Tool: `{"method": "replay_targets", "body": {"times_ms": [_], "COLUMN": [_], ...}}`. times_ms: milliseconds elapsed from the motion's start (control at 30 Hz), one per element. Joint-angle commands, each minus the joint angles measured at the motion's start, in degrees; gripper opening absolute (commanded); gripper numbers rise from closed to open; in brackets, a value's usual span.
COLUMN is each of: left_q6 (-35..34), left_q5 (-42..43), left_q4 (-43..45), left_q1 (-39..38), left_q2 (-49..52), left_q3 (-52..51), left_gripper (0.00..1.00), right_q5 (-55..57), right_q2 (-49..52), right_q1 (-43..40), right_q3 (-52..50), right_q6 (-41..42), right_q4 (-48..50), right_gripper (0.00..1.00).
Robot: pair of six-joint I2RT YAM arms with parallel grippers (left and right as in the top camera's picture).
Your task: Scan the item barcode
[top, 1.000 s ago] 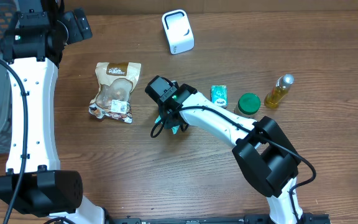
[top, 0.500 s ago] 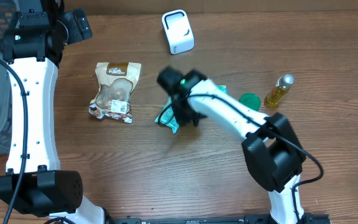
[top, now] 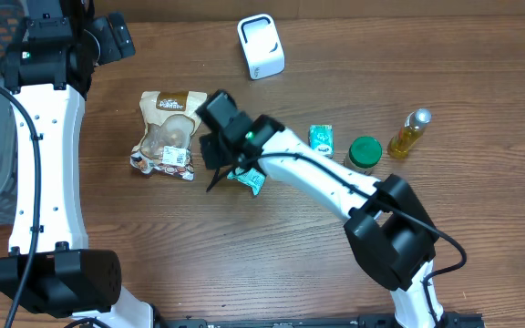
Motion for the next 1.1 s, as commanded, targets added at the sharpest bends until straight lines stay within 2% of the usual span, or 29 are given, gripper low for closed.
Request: {"method": "replay_targets", "body": {"times_ms": [0,200,300,533,667,867,1000,1067], "left_q6": [-0.8,-0.8,-0.8,-0.8,-0.8,-0.8,-0.8,-0.8], "left_q5": [-0.7,-0.7,-0.7,-0.7,-0.7,-0.7,-0.7,-0.7], "left_q4": [0.0,0.0,0.0,0.0,0.0,0.0,0.0,0.0], "left_q1": [0.3,0.2,0.3,0.2,0.3,0.3,0.3,0.3], "left_q2": [0.2,0.2,0.2,0.2,0.2,0.2,0.2,0.2], "left_q3": [0.5,0.5,0.5,0.5,0.5,0.5,0.5,0.5], "left_gripper": [1.00,1.00,1.00,1.00,1.00,1.00,1.00,1.00], "right_q5": [1.5,1.6,2.9,4.8,0.1,1.2,7.4,7.4], "right_q2": [1.9,4.9,4.9,4.8,3.6,1.9,1.9,2.1], "right_q1": [0.8,0.8,0.3,-1.6,-1.6,-1.0,-1.5,-2.1], "right_q3": [-2.1,-2.1,-2.1,-1.9,2.9,11.9,12.9,12.3], "right_q6": [0.8,0.4,0.4,-0.1,-10.1,-16.8,-19.2,-19.8], "right_q4": [1.2,-2.1,-6.2,-16.9,-20.1,-25.0,-28.0,-28.7], "right_gripper": [0.10,0.15,0.15,0.24,0.28,0.31,0.33,0.31]}}
